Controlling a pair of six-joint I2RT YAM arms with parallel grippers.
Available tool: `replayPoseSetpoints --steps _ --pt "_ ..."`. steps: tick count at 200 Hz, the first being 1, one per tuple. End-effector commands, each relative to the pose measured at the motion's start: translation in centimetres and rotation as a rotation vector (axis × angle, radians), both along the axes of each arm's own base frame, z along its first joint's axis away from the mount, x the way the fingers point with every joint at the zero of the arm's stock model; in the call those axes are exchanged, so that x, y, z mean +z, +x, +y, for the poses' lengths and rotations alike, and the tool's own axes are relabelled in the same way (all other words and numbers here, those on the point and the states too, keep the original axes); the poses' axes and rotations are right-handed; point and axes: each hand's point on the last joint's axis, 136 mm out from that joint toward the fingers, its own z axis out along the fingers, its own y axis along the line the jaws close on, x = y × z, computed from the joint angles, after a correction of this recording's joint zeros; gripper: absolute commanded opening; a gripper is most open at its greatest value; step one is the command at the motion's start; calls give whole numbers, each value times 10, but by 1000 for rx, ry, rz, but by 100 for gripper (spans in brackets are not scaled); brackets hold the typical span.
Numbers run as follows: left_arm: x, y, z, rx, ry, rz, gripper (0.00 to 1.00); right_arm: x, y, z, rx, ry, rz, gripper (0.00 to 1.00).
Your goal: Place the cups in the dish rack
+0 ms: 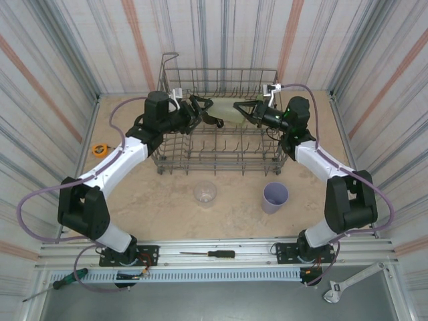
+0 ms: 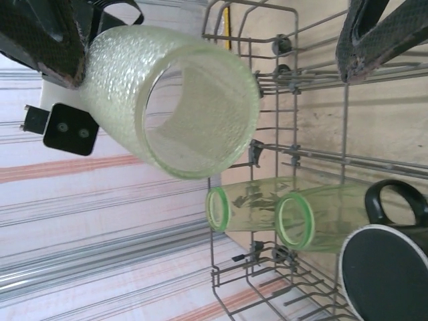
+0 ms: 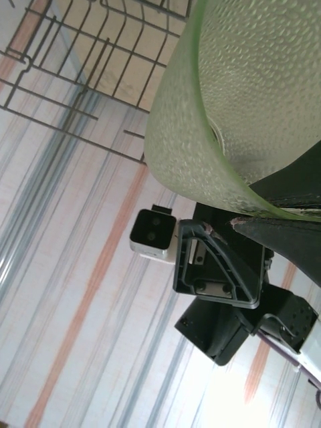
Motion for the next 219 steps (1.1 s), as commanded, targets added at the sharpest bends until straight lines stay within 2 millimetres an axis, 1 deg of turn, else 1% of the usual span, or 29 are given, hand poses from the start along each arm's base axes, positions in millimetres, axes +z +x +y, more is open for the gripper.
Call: replayPoseSetpoints --steps 1,47,93,105,136,161,173,191,206,214,219 --pt "8 4 -7 -28 -86 -2 99 15 -5 6 39 46 -46 0" --pt "9 8 -11 -30 -138 5 99 22 -4 9 60 118 -51 0" --pt "10 9 -11 -27 -154 -2 98 19 -2 14 75 159 -34 0" --pt "9 10 -10 -23 -154 -3 96 17 -3 17 81 161 -29 0" --pt "8 11 -11 -21 -168 -3 88 12 -4 23 96 161 -16 0" --pt "6 11 -9 -17 -165 -3 82 12 -6 26 103 160 -17 0" --pt "6 11 -8 -16 -163 -8 76 11 -6 25 103 160 -17 0" --pt "6 11 -7 -12 -162 -13 61 11 -6 26 107 158 -13 0" --pt "7 11 -8 -14 -166 -21 46 10 -7 26 113 155 -11 0" --pt "7 11 -8 -14 -167 -23 37 9 -7 26 115 153 -7 0" --pt "7 11 -8 -14 -167 -23 29 8 -7 26 115 152 -4 0"
